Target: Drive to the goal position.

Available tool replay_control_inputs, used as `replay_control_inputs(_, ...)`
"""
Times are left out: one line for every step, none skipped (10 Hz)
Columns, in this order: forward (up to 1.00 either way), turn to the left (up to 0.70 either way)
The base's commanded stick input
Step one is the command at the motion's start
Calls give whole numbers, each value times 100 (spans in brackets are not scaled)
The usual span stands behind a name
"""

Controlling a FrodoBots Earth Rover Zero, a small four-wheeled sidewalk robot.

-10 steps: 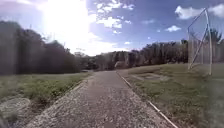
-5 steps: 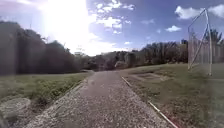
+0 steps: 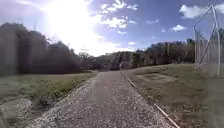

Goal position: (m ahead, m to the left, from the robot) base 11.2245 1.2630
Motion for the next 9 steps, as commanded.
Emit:
replay_control_inputs(70, 1)
replay_control_inputs(70, 1)
replay_control_inputs(70, 1)
replay_control_inputs(70, 1)
replay_control_inputs(70, 1)
replay_control_inputs(70, 1)
replay_control_inputs(70, 1)
replay_control_inputs(70, 1)
replay_control_inputs(70, 1)
